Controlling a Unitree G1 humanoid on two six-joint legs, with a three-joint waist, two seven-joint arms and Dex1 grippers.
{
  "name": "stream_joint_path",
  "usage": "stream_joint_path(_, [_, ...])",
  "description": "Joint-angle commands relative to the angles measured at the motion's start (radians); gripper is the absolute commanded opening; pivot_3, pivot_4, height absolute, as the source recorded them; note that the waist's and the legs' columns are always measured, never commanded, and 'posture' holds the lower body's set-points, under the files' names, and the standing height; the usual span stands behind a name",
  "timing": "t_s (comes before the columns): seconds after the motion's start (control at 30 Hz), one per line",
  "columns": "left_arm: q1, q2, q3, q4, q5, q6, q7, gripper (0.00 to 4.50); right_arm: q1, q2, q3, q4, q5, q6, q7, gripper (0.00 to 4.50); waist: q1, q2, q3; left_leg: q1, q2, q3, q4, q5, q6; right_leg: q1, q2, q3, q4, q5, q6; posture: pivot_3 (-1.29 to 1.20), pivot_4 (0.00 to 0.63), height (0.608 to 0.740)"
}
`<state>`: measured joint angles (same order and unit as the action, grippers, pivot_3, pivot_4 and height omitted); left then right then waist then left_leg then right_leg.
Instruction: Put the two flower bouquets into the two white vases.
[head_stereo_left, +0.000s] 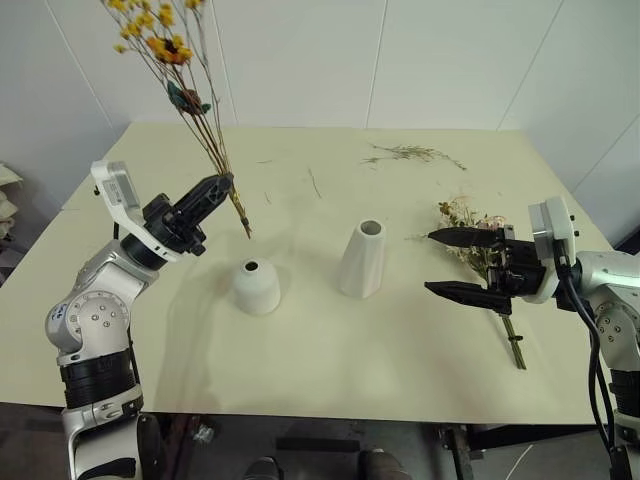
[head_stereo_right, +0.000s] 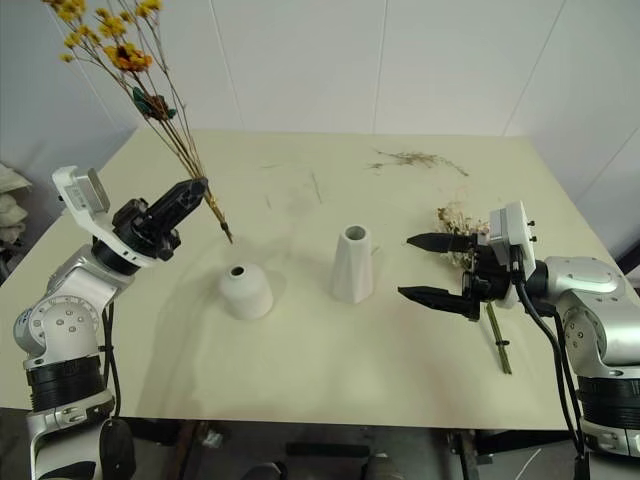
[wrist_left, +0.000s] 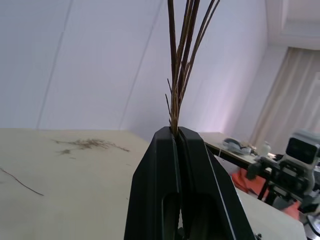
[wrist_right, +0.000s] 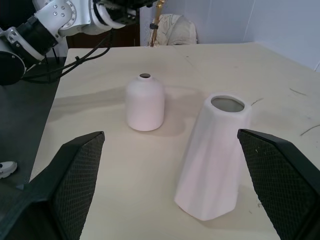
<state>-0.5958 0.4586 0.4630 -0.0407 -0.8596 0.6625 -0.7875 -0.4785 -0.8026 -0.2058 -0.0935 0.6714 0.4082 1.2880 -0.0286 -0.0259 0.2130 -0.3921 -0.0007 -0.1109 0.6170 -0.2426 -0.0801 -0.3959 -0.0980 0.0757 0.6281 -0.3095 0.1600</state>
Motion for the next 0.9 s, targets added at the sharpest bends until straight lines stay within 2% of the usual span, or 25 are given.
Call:
stream_joint_path(0.03, [0.02,0.019,0.0,-0.018,-0.018,-0.016,0.0,0.03,0.011,-0.013,-0.043,-0.05,0.031,0.008,-0.02,4.5,0.001,0.0,0.0,0.0,0.0,0.0,0.0,0.0,0.0,0.0,0.0,0.0,0.0,0.0,0.0,0.0,0.15,0.74])
stream_joint_path(0.43, [0.121,-0.023,-0.089,0.003,0.052,-0.139,-0.037,0.03,0.035,-0.006,-0.042,-0.08,0.052,0.018,-0.062,4.5,0.002,0.0,0.0,0.0,0.0,0.0,-0.002,0.0,0.0,0.002,0.0,0.0,-0.004,0.001,0.0,0.0,0.15,0.74])
stream_joint_path(0.9, [0.126,0.01,-0.1,0.079,0.104,-0.249,-0.063,0.03,0.056,0.002,-0.04,-0.104,0.071,0.023,-0.094,4.5,0.001,0.0,0.0,0.001,0.0,0.0,-0.002,0.0,0.0,0.003,0.0,0.0,-0.005,0.001,0.0,0.0,0.15,0.74])
